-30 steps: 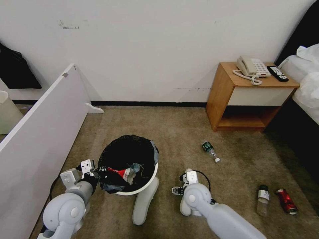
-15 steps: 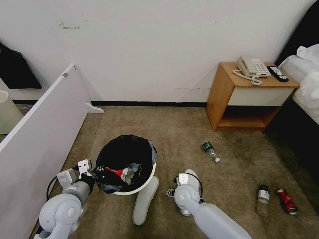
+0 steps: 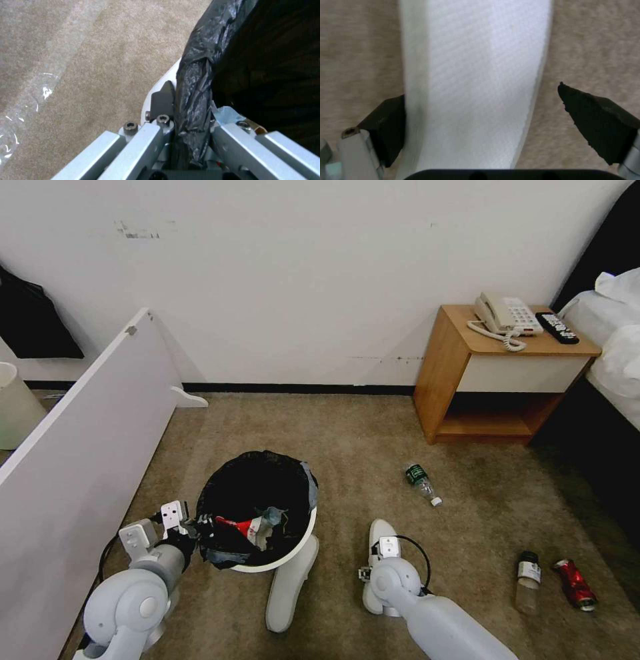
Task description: Pick up the trash bin, then pick up the garbage from the floor and place it into the trash bin.
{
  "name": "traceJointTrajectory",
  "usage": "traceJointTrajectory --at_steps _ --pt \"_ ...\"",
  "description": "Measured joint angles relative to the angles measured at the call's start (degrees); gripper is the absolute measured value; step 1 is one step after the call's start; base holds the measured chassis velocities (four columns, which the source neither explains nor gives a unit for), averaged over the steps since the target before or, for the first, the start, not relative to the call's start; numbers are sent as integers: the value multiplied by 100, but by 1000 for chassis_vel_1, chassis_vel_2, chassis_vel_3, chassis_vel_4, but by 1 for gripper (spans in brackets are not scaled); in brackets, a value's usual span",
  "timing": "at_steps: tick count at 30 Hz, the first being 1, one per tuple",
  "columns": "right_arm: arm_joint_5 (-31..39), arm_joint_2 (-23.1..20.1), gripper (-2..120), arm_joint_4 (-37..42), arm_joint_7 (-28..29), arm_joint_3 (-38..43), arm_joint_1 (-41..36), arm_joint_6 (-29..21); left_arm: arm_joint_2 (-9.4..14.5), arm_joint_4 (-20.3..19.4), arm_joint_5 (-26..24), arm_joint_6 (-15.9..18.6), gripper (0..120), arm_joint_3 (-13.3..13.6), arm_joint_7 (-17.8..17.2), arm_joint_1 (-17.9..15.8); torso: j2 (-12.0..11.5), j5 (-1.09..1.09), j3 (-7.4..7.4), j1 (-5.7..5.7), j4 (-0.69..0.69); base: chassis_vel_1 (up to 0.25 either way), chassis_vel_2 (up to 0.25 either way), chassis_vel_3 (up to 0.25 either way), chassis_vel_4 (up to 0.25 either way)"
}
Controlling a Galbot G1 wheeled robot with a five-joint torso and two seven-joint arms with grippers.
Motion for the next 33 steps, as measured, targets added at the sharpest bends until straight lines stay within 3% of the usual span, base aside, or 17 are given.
traceJointTrajectory --at_steps 21,33 --pt "-238 -376 98 310 -70 155 -155 87 -96 56 108 -29 1 138 -6 -36 0 0 0 0 1 0 0 0 0" --pt "-223 -573 56 753 -74 62 -265 208 -159 79 158 -36 1 205 -10 -67 0 -1 0 0 0 0 0 0 0"
